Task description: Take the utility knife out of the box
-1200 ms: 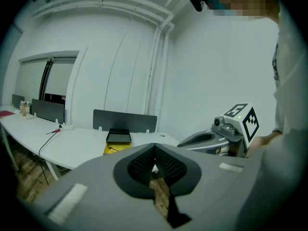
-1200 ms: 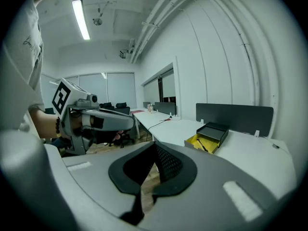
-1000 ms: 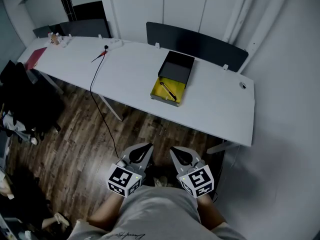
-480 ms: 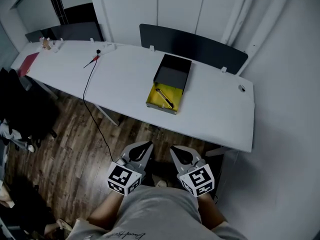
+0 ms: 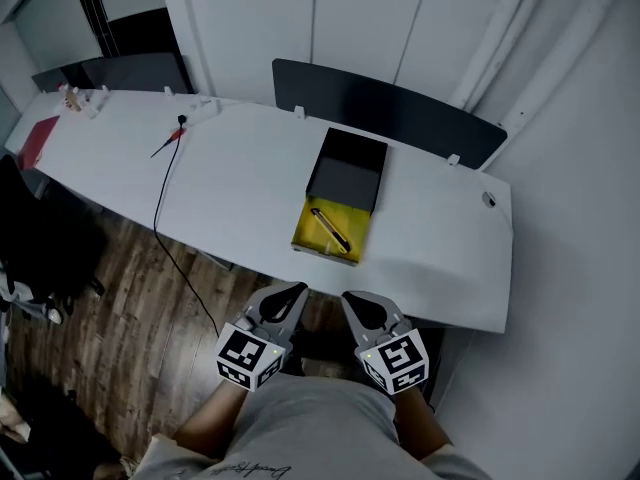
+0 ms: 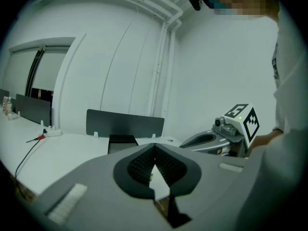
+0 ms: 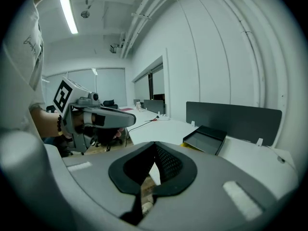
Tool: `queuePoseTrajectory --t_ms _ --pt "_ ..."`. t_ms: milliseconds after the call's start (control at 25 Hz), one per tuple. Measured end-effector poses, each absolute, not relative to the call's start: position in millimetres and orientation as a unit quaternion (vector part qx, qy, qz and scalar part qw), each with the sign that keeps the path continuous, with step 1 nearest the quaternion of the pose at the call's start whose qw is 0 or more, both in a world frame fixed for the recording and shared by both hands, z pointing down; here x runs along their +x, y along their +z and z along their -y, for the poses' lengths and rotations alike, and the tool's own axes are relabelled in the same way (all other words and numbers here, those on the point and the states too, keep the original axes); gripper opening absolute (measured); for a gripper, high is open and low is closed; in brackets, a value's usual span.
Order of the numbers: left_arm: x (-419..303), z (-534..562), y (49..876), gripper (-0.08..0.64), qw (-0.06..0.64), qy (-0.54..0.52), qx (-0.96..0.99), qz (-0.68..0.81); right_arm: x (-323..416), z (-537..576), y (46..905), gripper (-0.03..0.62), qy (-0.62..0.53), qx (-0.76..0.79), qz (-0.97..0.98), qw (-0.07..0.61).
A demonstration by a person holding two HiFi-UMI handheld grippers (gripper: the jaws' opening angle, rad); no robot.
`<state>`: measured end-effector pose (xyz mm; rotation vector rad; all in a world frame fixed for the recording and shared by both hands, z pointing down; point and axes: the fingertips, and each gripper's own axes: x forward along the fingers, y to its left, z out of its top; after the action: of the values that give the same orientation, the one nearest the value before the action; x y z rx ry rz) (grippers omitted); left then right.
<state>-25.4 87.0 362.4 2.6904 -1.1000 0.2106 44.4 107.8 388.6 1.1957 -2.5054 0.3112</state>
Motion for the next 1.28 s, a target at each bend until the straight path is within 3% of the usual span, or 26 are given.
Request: queuePoseTrajectory --t_ms 600,1280 --pt "-72.4 53.6 349.3 0.002 0.104 0.070 0.932 0.341 7.8 38.4 368.5 0.015 0.101 0.469 0.861 0.167" --pt "-56.5 104.7 350.8 0.002 0.125 0.068 0.934 0.328 28.0 84.6 359.6 0.015 0.104 0.476 0.853 0.187"
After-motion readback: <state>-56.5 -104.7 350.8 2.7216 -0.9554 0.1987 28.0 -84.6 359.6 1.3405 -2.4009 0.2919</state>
